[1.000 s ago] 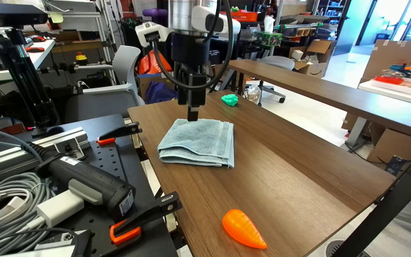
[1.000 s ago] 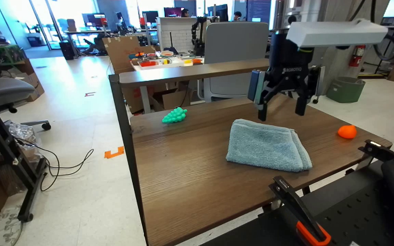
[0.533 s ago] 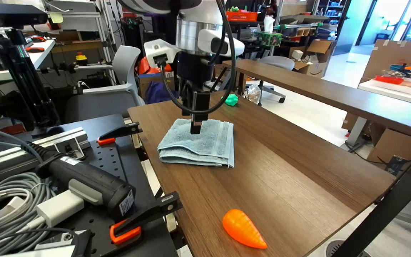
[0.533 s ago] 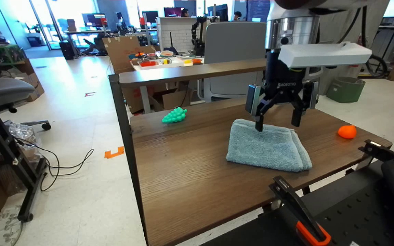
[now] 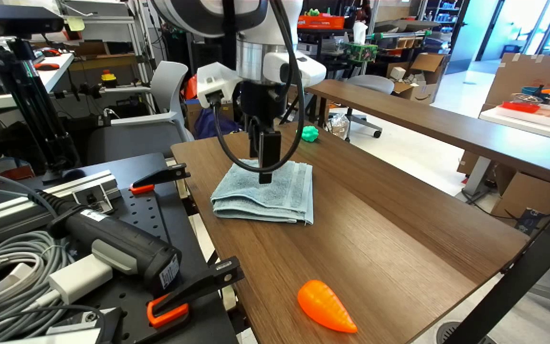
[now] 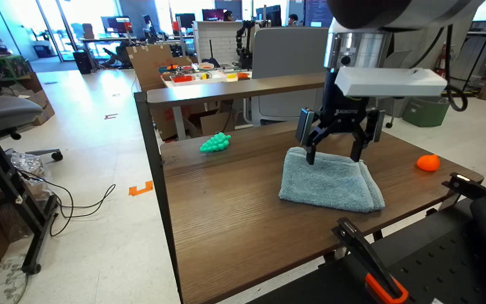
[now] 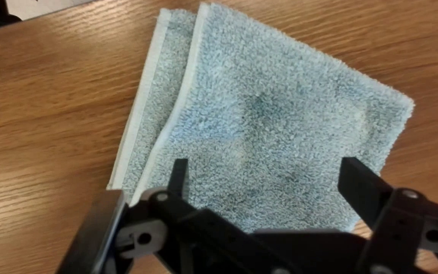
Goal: Use the towel to wipe the table
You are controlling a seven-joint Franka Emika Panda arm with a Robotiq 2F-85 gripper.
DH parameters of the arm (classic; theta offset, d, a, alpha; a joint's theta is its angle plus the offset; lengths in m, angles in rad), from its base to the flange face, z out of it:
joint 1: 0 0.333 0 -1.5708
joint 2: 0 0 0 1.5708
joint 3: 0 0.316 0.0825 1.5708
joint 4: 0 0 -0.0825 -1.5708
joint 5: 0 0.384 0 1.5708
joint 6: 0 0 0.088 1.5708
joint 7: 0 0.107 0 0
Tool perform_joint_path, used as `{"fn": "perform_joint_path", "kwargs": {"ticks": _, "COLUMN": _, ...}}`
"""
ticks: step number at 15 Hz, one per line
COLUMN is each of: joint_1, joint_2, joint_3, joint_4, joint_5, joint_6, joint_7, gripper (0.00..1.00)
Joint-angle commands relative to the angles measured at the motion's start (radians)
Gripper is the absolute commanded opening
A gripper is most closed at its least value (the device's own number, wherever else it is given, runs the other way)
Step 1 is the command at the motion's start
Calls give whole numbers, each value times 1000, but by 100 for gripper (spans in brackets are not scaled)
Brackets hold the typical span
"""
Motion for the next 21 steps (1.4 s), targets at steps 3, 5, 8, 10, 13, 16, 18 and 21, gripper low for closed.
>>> {"fn": "perform_joint_path", "kwargs": {"ticks": 3, "joint_1": 69, "joint_2": 177, "joint_3": -4, "joint_4": 53, "joint_5": 19, "joint_6": 143, "joint_7": 43, "gripper": 100}}
{"fn": "perform_joint_path", "kwargs": {"ticks": 5, "joint_1": 90, "joint_2": 216, "joint_3": -4, "joint_4": 71, "joint_5": 19, "joint_6": 140, "joint_7": 45, "gripper": 100}}
{"fn": "perform_joint_path", "kwargs": {"ticks": 8, "joint_1": 97, "joint_2": 181, "joint_3": -19, "joint_4": 52, "joint_5": 12, "joint_6": 119, "joint_7": 32, "gripper": 100}}
{"fn": "perform_joint_path", "kwargs": {"ticks": 10, "joint_1": 97, "joint_2": 178, "joint_3": -19, "joint_4": 51, "joint_5": 12, "joint_6": 119, "joint_7": 32, "gripper": 100}}
{"fn": "perform_joint_path", "kwargs": {"ticks": 13, "joint_1": 90, "joint_2": 199, "joint_3": 11, "joint_4": 79, "joint_5": 27, "joint_6": 72, "joint_7": 28, "gripper": 100}}
{"fn": "perform_joint_path", "kwargs": {"ticks": 16, "joint_1": 93, "joint_2": 231, "joint_3": 80, "joint_4": 76, "joint_5": 40, "joint_6": 88, "joint_7": 3, "gripper": 100}}
{"fn": "perform_joint_path", "kwargs": {"ticks": 18, "joint_1": 117, "joint_2": 250, "joint_3": 109, "joint_4": 75, "joint_5": 37, "joint_6": 112, "joint_7": 10, "gripper": 100}}
{"fn": "perform_joint_path", "kwargs": {"ticks": 21, "joint_1": 157, "joint_2": 259, "joint_3": 139, "joint_4": 76, "joint_5": 36, "joint_6": 118, "joint_7": 24, "gripper": 100}}
